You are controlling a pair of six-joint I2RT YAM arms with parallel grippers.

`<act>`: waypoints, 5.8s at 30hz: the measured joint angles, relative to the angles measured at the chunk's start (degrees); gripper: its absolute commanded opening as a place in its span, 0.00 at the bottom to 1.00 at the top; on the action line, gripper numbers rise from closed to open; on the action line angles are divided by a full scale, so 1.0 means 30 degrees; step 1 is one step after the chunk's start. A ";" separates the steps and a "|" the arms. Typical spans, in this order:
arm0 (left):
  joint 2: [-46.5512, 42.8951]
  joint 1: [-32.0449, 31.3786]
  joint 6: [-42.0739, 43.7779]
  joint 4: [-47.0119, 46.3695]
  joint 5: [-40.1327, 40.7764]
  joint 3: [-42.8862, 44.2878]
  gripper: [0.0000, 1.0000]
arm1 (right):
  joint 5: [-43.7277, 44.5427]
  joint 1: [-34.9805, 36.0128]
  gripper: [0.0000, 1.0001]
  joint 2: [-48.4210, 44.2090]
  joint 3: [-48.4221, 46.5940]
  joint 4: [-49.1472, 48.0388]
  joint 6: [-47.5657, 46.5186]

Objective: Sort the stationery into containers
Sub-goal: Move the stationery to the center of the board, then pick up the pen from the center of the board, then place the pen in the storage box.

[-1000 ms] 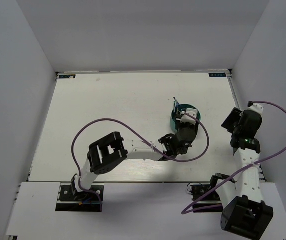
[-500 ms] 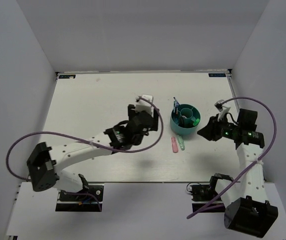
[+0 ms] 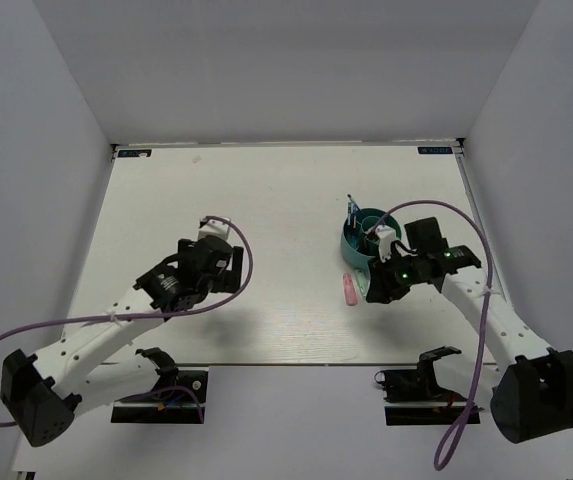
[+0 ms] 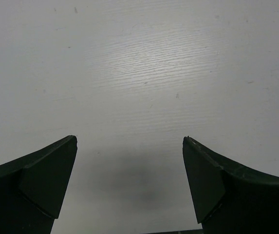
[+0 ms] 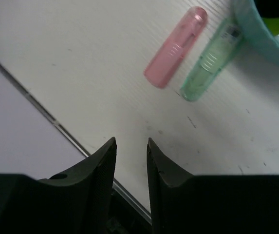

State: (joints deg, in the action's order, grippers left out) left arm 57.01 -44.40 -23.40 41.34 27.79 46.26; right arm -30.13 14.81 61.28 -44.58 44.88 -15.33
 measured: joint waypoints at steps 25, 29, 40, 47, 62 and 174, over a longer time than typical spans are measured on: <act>-0.3264 0.1763 0.1712 0.0750 -0.0947 -0.1865 0.99 | 1.2575 0.5734 0.55 0.4269 0.2331 -0.7752 0.6353; -0.3264 0.1770 0.1785 0.0750 -0.1078 -0.1872 0.99 | 1.2662 0.5734 0.55 0.4728 0.2331 -0.8182 0.6630; -0.3293 0.1770 0.1792 0.0743 -0.1151 -0.1872 0.99 | 1.3267 0.5734 0.54 0.5020 0.2703 -0.9122 0.7133; -0.3308 0.1770 0.1792 0.0736 -0.1166 -0.1923 0.99 | 1.3493 0.5734 0.52 0.5085 0.2980 -0.9675 0.7133; -0.3854 0.1770 0.1800 0.0729 -0.1268 -0.2055 0.99 | 1.2779 0.5734 0.32 0.5100 0.3723 -1.1548 0.7176; -0.3526 0.1770 0.2011 0.0641 -0.2718 -0.2149 0.99 | 1.5744 0.2171 0.55 1.4367 -1.5803 0.7206 -1.3682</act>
State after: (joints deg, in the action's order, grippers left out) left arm 46.44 -39.09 -17.37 43.27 19.64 39.81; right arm 17.10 21.32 104.38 -91.98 66.50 -56.38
